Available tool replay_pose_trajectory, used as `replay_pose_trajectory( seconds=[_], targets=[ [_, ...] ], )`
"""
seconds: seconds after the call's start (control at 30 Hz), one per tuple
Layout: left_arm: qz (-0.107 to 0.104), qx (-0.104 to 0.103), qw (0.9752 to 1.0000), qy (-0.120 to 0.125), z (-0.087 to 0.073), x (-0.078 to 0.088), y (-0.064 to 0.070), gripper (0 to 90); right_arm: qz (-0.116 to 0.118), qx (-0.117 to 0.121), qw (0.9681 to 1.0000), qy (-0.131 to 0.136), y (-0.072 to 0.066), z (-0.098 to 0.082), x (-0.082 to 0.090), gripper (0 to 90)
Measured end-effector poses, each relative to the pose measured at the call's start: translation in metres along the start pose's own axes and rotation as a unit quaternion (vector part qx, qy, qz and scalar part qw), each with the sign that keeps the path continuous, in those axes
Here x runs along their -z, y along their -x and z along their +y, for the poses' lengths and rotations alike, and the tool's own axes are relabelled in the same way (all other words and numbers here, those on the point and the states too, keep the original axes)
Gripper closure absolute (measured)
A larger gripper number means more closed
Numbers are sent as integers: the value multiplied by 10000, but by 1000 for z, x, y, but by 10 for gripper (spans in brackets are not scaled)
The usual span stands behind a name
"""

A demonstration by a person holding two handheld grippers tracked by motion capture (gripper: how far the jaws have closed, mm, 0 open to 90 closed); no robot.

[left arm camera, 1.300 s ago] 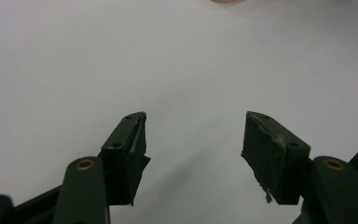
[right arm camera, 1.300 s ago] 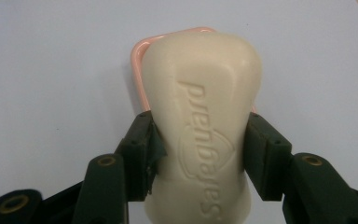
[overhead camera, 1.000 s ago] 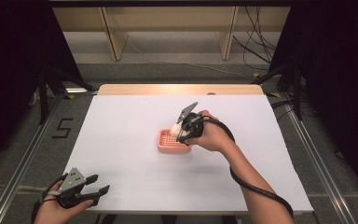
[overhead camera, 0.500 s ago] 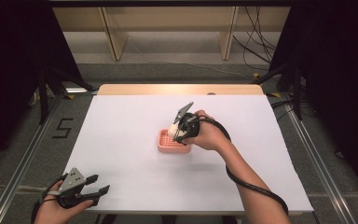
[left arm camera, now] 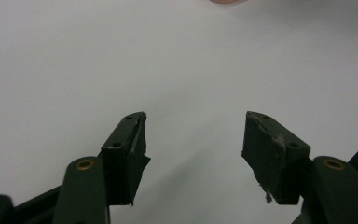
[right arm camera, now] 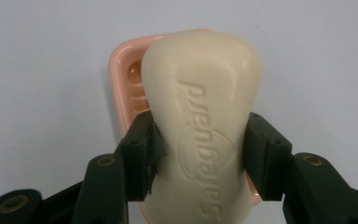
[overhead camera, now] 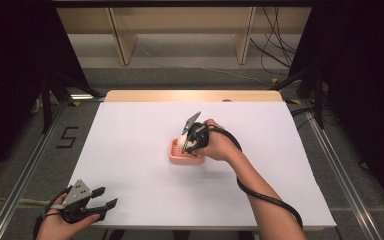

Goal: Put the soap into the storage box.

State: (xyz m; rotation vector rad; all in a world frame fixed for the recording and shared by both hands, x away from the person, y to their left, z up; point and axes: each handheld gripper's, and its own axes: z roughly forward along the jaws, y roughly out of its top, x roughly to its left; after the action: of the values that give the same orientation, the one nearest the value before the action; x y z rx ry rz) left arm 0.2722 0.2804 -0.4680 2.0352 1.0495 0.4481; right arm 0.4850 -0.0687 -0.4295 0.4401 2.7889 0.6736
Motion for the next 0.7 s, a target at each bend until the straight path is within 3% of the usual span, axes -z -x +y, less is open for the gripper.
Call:
replay_pose_trajectory(
  seconds=[0.17, 0.3, 0.43, 0.57, 0.7],
  targets=[
    [42, 12, 10000, 74, -1, -1, 1, 392, 34, 50, 10000, -26, 0, -1, -5, 490],
    [81, -60, 9999, 66, 0, 0, 1, 392, 2, 21, 9999, 151, 0, 2, -3, 488],
    [79, -74, 9999, 56, 0, 0, 0, 392, 12, -63, 9997, 217, -2, 3, 4, 482],
    [64, -13, 9999, 120, 0, -1, 1, 392, -144, -32, 9990, 422, -4, -4, 13, 487],
    [45, -44, 10000, 49, 0, 0, 1, 392, -209, -411, 9975, 542, -8, -17, 26, 531]
  ],
)
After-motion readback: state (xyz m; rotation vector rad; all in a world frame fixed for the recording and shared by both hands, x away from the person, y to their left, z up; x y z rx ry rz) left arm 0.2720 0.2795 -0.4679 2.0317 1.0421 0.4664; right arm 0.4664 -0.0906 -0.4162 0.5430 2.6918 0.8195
